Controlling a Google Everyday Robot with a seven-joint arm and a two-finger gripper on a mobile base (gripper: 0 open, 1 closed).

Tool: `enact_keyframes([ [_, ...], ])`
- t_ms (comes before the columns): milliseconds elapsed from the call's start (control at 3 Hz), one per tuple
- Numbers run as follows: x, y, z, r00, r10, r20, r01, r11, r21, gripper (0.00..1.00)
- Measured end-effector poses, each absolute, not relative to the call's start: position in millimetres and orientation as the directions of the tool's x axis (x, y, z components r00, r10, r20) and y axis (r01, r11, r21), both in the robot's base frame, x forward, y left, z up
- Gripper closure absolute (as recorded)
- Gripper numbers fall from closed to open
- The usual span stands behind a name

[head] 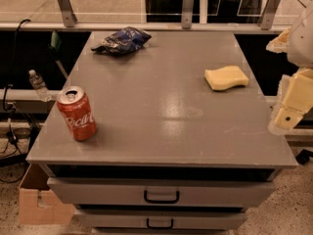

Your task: Move blue chip bag near sponge

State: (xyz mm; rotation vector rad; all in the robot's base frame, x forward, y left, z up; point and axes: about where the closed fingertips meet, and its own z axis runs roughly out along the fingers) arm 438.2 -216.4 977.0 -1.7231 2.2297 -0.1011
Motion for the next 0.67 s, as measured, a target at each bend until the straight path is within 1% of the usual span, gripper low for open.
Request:
enact_keyframes([
  [667, 446.9, -211.8, 978.5, -0.205, -0.953, -0.224, -0.926, 0.263, -0.269, 0.0],
])
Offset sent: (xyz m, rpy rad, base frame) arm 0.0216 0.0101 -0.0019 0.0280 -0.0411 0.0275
